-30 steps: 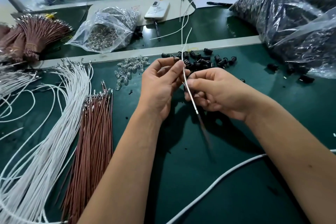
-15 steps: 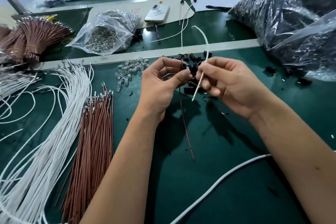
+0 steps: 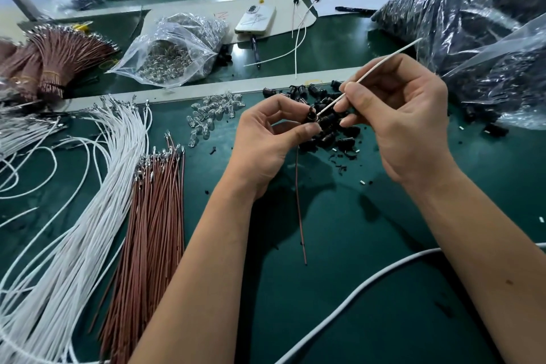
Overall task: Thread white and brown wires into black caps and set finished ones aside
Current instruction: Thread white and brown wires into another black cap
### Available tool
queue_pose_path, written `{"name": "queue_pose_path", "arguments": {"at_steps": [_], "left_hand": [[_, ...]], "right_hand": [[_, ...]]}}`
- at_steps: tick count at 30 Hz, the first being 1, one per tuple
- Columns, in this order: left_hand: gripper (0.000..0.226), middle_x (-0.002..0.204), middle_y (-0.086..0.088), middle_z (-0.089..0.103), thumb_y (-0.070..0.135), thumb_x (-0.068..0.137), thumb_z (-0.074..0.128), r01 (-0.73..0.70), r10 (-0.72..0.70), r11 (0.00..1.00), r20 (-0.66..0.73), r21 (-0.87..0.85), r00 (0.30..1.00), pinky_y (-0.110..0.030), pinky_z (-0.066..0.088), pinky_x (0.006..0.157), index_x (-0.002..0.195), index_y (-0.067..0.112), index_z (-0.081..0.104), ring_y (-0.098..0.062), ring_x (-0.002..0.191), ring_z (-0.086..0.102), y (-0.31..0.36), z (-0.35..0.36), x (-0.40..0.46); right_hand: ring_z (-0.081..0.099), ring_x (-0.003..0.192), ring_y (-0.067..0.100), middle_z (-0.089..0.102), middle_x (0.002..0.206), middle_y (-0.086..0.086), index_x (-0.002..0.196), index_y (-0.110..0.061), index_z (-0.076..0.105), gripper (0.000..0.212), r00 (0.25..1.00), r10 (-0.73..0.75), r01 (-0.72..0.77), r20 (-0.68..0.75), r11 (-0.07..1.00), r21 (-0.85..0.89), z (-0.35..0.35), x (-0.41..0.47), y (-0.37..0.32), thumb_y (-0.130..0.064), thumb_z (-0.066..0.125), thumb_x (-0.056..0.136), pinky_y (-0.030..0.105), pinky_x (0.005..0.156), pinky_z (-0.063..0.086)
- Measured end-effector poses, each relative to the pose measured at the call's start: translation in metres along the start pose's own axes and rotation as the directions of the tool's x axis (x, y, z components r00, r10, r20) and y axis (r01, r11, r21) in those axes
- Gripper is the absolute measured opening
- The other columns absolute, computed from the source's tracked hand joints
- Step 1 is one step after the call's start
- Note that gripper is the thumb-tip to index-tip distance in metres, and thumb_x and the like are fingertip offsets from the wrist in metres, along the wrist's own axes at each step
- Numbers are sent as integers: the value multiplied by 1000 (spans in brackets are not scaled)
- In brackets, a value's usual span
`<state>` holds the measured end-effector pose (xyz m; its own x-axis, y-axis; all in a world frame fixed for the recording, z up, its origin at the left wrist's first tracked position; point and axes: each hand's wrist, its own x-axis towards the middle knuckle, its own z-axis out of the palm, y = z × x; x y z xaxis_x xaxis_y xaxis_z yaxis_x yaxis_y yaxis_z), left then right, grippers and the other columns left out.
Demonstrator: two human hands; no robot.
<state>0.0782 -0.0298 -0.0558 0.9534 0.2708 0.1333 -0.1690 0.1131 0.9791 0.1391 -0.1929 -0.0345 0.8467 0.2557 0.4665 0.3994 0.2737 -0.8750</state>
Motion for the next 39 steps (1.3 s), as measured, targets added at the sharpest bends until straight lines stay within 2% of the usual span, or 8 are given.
{"name": "queue_pose_path", "arguments": {"at_steps": [8, 12, 20, 24, 29, 34, 39], "left_hand": [[24, 77, 1, 73, -8, 75, 81, -1, 0, 999, 6, 45, 1000, -22, 55, 72, 86, 12, 72, -12, 71, 67, -3, -2, 1], [24, 75, 3, 74, -8, 75, 81, 0, 0, 999, -3, 39, 1000, -20, 54, 70, 86, 12, 73, -10, 70, 68, -3, -1, 2], [23, 87, -8, 77, -6, 74, 82, -17, 17, 1000, -12, 10, 1000, -25, 57, 79, 90, 9, 77, -19, 81, 67, -2, 0, 1], [33, 93, -10, 77, -15, 72, 79, 2, -2, 1000, -4, -15, 1000, -21, 55, 79, 98, 6, 76, -20, 85, 68, -2, 0, 0], [37, 98, -16, 76, -16, 75, 75, 68, -69, 995, -11, -77, 998, -29, 58, 85, 107, 2, 73, -28, 95, 72, 0, -2, 0], [19, 93, -23, 75, -15, 88, 63, 174, -180, 956, -4, -238, 984, -24, 60, 71, 105, -9, 67, -31, 79, 76, 3, 0, -1], [15, 91, -25, 74, -14, 89, 60, 185, -193, 946, -4, -267, 981, -24, 60, 71, 101, -10, 67, -30, 77, 75, 5, 0, -1]], "right_hand": [[73, 70, 21, 72, 79, 6, 102, 5, 62, 12, 999, 10, -9, -36, 1000, 12, -2, 0, -2, 4, 71, 94, 26, 59, 58], [72, 69, 20, 70, 78, 9, 103, 7, 62, 12, 998, 44, -43, -39, 999, 31, -2, 0, -1, 5, 70, 94, 25, 59, 58], [72, 66, 18, 70, 72, 9, 102, 9, 62, 12, 987, 160, -160, -28, 987, 5, -1, -1, 6, 4, 71, 93, 24, 59, 57], [71, 64, 16, 70, 70, 4, 96, 0, 63, 10, 968, 238, -238, -82, 971, 6, -3, 0, 8, 4, 72, 93, 23, 54, 55], [70, 62, 15, 71, 72, 4, 88, -8, 64, 14, 937, 320, -316, -140, 947, 50, -4, 3, 7, 2, 73, 92, 20, 50, 52], [68, 59, 14, 71, 73, 3, 88, -9, 65, 13, 931, 339, -335, -134, 941, 50, -4, 2, 5, -1, 75, 91, 20, 47, 50], [65, 58, 15, 72, 72, 0, 86, -11, 66, 15, 936, 331, -329, -118, 944, 36, -5, 1, 3, -3, 77, 89, 22, 45, 47]]}}
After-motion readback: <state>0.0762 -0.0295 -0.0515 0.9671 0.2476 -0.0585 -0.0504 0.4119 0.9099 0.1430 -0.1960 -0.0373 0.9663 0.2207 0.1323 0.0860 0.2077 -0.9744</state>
